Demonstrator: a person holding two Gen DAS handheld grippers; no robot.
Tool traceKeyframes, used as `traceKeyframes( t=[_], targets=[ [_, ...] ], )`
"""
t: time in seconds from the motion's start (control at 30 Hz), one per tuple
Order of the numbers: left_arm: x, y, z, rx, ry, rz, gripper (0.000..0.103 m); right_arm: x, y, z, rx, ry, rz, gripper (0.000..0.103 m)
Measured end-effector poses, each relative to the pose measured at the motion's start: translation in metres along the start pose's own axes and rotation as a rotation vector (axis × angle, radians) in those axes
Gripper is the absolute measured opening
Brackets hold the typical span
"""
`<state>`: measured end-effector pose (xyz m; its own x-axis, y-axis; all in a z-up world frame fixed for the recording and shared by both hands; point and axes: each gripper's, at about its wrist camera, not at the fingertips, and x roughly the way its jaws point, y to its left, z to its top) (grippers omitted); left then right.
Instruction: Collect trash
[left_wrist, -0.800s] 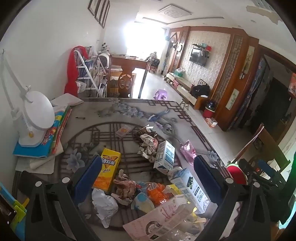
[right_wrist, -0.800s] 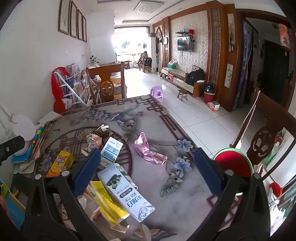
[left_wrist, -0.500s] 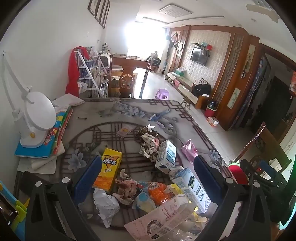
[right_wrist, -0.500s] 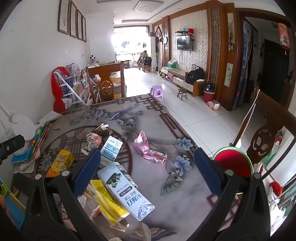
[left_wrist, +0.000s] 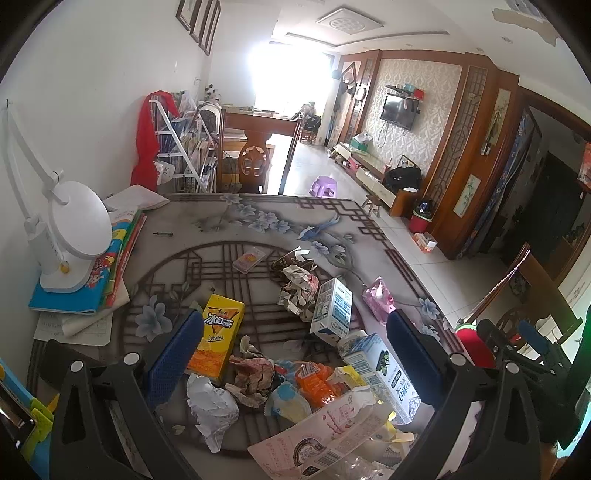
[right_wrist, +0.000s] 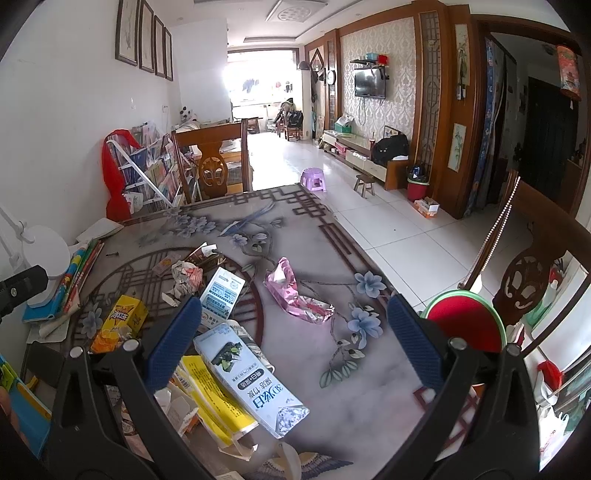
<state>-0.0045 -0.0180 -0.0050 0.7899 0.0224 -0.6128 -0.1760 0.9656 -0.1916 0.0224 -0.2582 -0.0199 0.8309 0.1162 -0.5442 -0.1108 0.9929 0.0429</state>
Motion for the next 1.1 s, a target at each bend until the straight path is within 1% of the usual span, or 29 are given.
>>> traceKeyframes(
  t=[0.57,0.67,0.73,0.83,0.87,0.93,1.0,1.07,1.1],
  targets=[
    [0.000,0.001,0.000,0.001,-0.002,0.001,0.095,0.000,0.000,0.001,0.003,-0.006,0.000,0.099],
    [0.002,0.003,0.000,-0.002,0.002,0.032,0.095,0.001,-0.001,0.000,0.003,-0.002,0.001,0.099],
    [0.004,0.007,0.002,0.013,0.009,0.039,0.095,0.005,-0.001,0.001,-0.003,0.007,0.001,0.099],
    [0.007,0.011,0.005,0.075,0.024,0.040,0.095,0.006,-0.003,0.001,-0.016,0.019,0.007,0.099],
    [0.008,0.012,0.004,0.099,0.038,0.030,0.095,0.006,-0.004,0.001,-0.025,0.030,0.010,0.099],
    [0.014,0.013,-0.005,0.151,0.106,-0.034,0.095,0.009,-0.005,0.000,-0.043,0.063,0.010,0.099],
    [0.024,0.013,-0.022,0.185,0.198,-0.086,0.095,0.011,-0.008,-0.003,-0.055,0.091,0.006,0.099],
    [0.032,0.011,-0.037,0.202,0.248,-0.130,0.095,0.013,-0.010,-0.006,-0.063,0.110,0.001,0.099],
    [0.040,0.009,-0.048,0.214,0.286,-0.148,0.095,0.013,-0.011,-0.009,-0.056,0.097,0.007,0.099]
  ],
)
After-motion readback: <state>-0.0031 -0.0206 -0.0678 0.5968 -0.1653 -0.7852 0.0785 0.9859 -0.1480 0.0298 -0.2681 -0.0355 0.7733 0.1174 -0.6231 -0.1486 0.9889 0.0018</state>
